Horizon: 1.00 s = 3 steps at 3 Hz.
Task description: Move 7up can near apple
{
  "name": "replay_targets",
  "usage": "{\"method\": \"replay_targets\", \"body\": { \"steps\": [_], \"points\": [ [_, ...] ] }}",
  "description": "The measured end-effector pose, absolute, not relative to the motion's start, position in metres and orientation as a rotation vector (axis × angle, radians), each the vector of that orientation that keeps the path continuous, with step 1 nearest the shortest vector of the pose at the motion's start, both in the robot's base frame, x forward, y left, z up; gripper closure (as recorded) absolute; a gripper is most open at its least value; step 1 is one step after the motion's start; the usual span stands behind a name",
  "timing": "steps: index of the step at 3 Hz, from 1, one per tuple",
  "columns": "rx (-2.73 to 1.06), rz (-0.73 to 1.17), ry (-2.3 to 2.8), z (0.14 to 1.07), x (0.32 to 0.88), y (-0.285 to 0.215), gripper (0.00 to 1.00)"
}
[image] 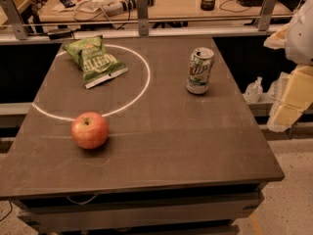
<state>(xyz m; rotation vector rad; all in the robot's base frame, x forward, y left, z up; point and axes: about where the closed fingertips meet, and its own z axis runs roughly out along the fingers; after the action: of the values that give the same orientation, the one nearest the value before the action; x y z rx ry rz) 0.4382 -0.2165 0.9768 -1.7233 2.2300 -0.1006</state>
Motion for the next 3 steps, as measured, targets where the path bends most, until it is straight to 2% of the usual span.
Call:
{"method": "replay_targets", "body": {
  "steps": [1, 3],
  "points": [
    [-1.723, -0.101, 2.230, 0.977, 0.438, -0.216, 0.00],
    [-1.295, 0.082, 2.231, 0.976, 0.433, -0.236, 0.00]
  ]
}}
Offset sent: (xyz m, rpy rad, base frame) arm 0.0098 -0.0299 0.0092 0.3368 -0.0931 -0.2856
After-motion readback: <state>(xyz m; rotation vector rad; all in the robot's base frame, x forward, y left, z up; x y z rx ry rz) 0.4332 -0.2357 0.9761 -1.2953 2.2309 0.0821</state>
